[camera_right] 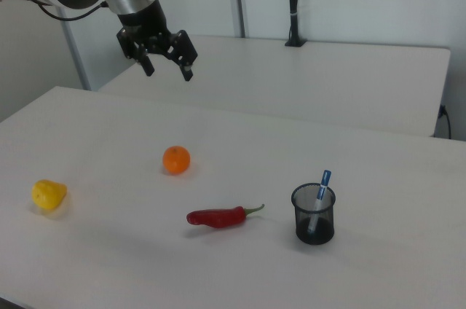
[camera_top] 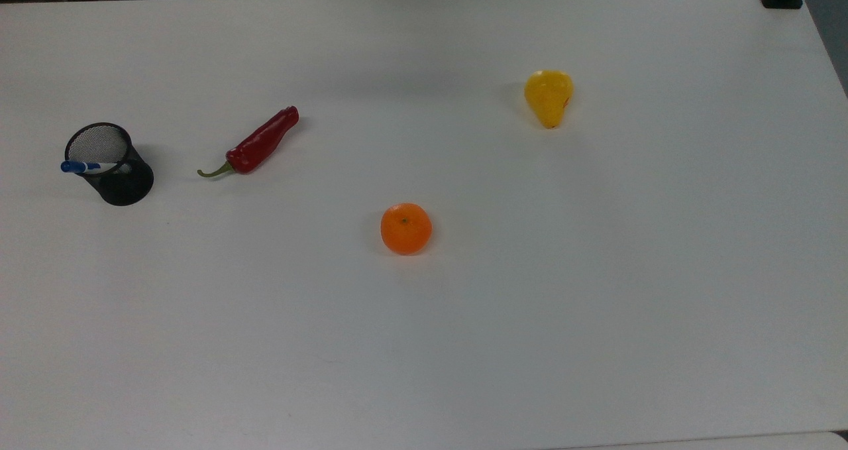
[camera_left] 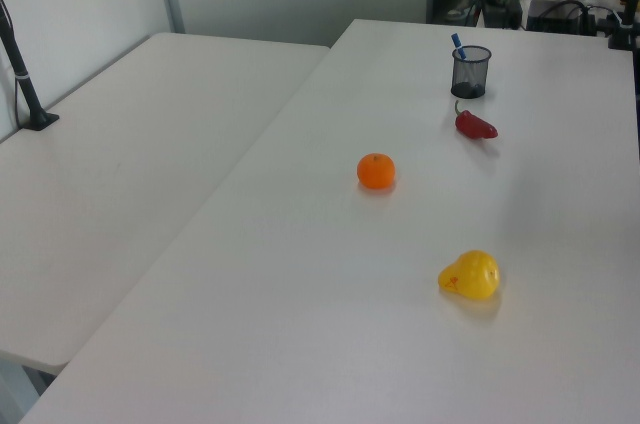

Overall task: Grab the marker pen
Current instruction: 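Move the open gripper over the black mesh pen cup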

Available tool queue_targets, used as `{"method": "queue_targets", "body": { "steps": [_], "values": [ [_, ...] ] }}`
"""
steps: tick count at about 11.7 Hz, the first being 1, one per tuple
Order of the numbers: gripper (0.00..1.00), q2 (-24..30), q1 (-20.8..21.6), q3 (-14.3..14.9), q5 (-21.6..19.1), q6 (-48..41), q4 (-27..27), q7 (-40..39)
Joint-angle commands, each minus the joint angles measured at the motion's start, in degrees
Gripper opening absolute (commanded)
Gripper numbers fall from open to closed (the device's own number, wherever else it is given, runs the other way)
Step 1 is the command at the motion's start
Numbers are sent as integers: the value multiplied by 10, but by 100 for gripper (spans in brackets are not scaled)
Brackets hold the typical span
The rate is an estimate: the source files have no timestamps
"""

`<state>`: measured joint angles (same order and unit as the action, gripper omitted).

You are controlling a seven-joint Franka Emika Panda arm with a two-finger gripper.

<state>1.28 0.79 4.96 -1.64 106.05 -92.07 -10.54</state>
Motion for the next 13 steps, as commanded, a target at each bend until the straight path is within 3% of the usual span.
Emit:
{"method": "queue_targets", "body": {
  "steps": [1,7,9,13],
  "values": [
    [100,2,-4,34,4,93,-15,-6],
    [98,-26,-11,87,-1,222,-48,-4],
    [87,-52,-15,104,-1,268,-51,-4],
    [71,-91,-32,109,-2,352,-68,-8]
  ]
}}
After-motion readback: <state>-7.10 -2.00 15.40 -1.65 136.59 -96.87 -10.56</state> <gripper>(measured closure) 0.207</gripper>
